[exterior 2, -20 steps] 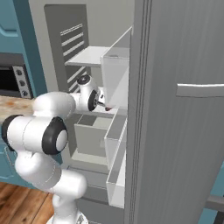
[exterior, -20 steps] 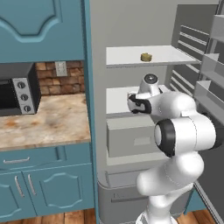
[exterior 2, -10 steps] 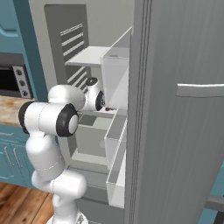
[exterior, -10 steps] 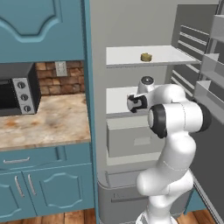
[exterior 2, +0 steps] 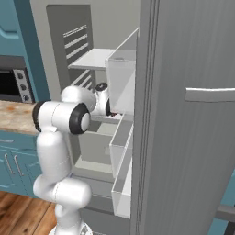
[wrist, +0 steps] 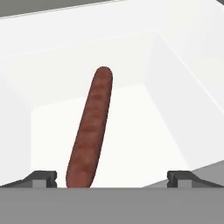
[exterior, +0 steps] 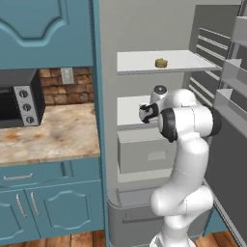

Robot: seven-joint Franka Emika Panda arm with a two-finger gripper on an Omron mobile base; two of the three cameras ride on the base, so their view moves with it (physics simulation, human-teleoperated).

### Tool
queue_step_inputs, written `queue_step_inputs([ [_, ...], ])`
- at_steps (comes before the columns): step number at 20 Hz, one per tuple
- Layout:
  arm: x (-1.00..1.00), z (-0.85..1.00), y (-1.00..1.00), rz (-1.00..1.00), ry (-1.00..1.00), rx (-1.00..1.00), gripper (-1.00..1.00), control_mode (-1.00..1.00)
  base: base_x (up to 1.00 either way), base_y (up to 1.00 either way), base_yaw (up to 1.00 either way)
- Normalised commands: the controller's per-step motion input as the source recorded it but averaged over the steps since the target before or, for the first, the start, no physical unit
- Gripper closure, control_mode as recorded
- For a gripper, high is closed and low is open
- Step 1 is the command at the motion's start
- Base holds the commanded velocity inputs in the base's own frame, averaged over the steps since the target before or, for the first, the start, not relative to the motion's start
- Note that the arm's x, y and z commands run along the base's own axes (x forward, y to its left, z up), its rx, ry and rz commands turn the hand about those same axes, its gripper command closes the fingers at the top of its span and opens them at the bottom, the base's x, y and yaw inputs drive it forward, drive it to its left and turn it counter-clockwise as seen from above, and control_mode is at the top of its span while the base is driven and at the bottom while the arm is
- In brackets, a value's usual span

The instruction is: Retrieve the sausage and cheese from the fridge and place them on the cutting board on the counter.

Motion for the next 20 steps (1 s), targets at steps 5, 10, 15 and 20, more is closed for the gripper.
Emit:
queue_step_inputs([
  [5,0.43,-0.16,0.0,0.0,0.11,0.0,-1.0,-1.0,0.0,0.0,0.0],
  [10,0.43,-0.36,0.0,0.0,0.05,0.0,-1.0,-1.0,0.0,0.0,0.0],
  [15,0.46,-0.32,0.0,0.0,0.0,0.0,-1.0,-1.0,0.0,0.0,0.0],
  [20,0.43,-0.23,0.0,0.0,0.0,0.0,-1.0,-1.0,0.0,0.0,0.0],
])
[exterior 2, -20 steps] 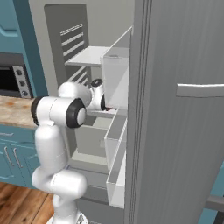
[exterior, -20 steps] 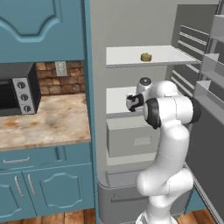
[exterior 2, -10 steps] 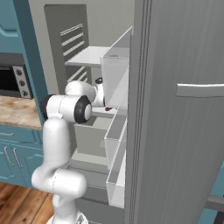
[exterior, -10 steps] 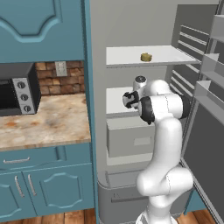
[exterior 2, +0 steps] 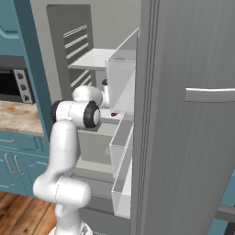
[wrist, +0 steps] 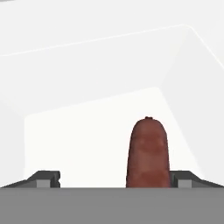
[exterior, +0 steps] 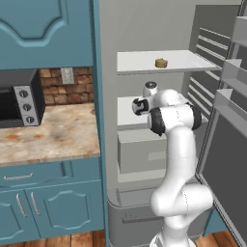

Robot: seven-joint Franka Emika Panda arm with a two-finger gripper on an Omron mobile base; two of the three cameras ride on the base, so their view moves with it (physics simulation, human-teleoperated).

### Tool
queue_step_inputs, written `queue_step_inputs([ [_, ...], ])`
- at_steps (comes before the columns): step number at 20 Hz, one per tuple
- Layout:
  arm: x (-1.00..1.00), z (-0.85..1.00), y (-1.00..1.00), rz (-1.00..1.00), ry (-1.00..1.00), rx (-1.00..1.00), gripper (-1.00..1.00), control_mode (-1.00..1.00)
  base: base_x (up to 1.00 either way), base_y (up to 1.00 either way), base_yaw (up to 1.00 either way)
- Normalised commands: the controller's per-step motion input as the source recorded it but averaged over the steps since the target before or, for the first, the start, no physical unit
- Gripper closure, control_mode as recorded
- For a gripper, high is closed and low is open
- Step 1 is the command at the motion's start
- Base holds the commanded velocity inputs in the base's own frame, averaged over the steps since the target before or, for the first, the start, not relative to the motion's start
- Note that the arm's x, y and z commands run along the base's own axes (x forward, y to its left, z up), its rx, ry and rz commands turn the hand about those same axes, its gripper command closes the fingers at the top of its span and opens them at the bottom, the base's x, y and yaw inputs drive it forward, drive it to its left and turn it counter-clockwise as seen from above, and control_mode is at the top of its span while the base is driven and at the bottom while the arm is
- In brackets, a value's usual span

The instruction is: Retrieve the sausage and cheese from the fridge and place them on the cutting board on the counter.

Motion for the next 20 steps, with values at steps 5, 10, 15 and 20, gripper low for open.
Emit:
queue_step_inputs([
  [5,-0.04,-0.56,-0.04,-0.01,0.09,0.0,-1.0,-1.0,0.0,0.0,0.0],
  [10,-0.19,-0.65,-0.12,0.0,0.02,0.0,1.0,-1.0,0.0,0.0,0.0],
  [15,-0.57,-0.59,-0.15,-0.03,0.0,0.0,1.0,-1.0,0.0,0.0,0.0],
  [20,-0.78,-0.2,0.0,-0.09,0.03,0.07,1.0,-1.0,0.0,0.0,0.0],
])
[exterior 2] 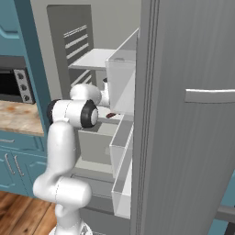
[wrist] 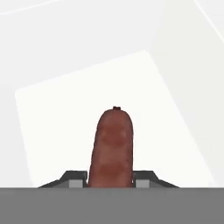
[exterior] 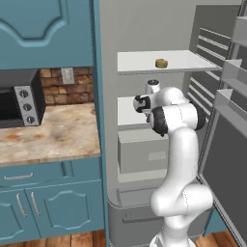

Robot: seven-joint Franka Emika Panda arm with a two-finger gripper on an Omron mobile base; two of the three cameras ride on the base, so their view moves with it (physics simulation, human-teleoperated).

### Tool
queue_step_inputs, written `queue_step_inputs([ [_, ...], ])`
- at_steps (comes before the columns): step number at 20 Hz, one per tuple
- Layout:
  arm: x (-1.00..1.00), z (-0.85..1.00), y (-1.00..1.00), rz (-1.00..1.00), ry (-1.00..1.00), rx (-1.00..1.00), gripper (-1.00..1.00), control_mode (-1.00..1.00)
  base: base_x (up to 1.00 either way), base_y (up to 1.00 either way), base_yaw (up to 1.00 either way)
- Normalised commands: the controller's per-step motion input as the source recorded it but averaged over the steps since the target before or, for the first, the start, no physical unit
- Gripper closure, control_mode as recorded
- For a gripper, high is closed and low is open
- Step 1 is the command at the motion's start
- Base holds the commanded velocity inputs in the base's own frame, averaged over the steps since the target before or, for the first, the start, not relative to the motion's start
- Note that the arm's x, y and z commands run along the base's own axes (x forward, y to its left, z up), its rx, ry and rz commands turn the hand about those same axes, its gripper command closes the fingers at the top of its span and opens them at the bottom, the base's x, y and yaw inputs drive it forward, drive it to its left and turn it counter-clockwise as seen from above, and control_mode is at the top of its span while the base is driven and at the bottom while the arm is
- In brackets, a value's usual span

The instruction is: Retrieve the sausage and cheese from the fridge and place them on the cutting board on the counter.

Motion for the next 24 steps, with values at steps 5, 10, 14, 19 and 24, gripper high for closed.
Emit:
queue_step_inputs([
  [5,-0.82,0.12,0.0,-0.1,0.03,0.18,1.0,-1.0,0.0,0.0,0.0],
  [10,-0.89,0.19,0.04,-0.13,-0.05,0.1,1.0,-1.0,0.0,0.0,0.0],
  [14,-0.85,0.24,0.13,-0.13,-0.15,0.01,1.0,-1.0,0.0,0.0,0.0],
  [19,-0.75,0.26,0.24,-0.06,-0.09,0.0,1.0,-1.0,0.0,0.0,0.0],
  [24,-0.62,0.35,0.31,0.0,-0.04,-0.08,1.0,-1.0,0.0,0.0,0.0],
])
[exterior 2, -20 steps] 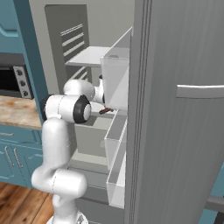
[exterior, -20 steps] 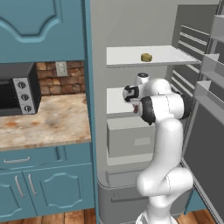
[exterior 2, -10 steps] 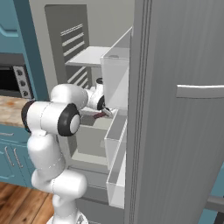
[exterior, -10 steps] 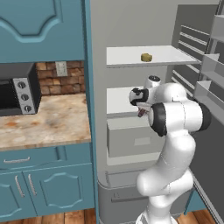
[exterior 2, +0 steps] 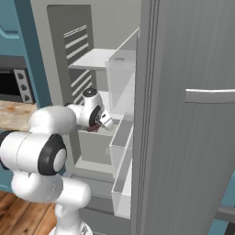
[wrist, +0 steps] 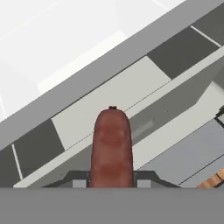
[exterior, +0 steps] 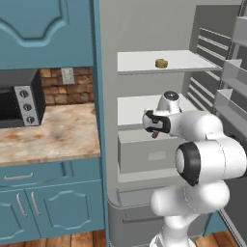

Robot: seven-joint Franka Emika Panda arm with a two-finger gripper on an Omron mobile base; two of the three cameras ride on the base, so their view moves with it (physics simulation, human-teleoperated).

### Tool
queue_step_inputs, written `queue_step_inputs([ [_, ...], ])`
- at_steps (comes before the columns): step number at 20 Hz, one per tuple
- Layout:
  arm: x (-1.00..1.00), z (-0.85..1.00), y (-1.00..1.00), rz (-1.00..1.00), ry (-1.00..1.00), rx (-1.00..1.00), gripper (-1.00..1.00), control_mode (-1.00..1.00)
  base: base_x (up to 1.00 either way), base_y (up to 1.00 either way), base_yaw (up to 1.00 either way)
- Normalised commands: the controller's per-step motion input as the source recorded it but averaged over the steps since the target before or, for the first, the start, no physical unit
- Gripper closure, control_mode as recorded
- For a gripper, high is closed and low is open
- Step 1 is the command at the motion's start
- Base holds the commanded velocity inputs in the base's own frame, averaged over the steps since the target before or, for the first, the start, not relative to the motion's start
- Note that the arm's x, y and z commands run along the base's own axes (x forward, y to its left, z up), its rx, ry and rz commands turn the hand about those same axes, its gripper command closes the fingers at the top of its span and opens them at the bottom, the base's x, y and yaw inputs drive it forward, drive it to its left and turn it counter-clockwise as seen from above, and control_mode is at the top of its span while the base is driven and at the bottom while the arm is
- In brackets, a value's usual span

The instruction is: Retrieve the sausage and cheese from the fridge and place them on the cutting board on the counter.

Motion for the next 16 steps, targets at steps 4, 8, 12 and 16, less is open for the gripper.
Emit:
queue_step_inputs([
  [4,-0.62,0.41,0.25,0.0,0.0,-0.11,1.0,-1.0,0.0,0.0,0.0],
  [8,-0.5,0.45,0.21,0.0,0.0,-0.07,1.0,-1.0,0.0,0.0,0.0],
  [12,-0.47,0.4,0.17,0.0,0.04,0.0,1.0,-1.0,0.0,0.0,0.0],
  [16,-0.43,0.23,0.22,0.0,0.03,0.0,1.0,-1.0,0.0,0.0,0.0],
])
